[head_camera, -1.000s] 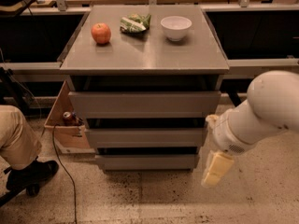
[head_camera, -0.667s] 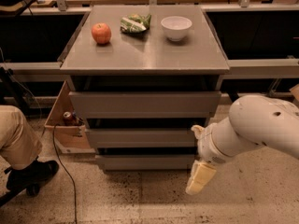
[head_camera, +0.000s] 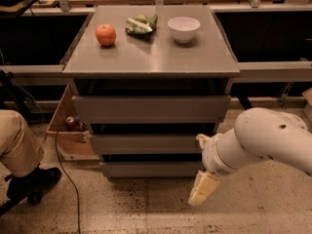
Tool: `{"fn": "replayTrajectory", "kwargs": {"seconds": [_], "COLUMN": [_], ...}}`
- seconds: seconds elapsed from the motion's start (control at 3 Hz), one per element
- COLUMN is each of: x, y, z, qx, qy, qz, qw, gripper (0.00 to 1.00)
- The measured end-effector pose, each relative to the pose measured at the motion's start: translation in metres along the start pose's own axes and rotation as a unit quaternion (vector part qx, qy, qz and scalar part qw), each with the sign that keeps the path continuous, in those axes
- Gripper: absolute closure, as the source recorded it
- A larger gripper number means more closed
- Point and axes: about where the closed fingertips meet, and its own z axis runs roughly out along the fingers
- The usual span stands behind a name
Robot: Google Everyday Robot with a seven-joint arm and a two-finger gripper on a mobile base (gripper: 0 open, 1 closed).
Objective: Open middle drawer
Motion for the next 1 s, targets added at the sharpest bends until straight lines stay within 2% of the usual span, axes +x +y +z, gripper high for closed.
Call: {"fn": "replayTrajectory", "kwargs": {"seconds": [0.33, 0.67, 1.0], "x": [-0.004, -0.003, 0.011], "y": [-0.009, -0.029, -0.044], "z": [0.045, 0.1, 0.148], "qx": [0.001, 0.009, 0.018], "qy": [-0.006, -0.01, -0.017], "qz": [0.004, 0.01, 0.005], "qw": [1.0, 0.9999, 0.9997], "gripper": [0.0, 0.0, 0.0]}}
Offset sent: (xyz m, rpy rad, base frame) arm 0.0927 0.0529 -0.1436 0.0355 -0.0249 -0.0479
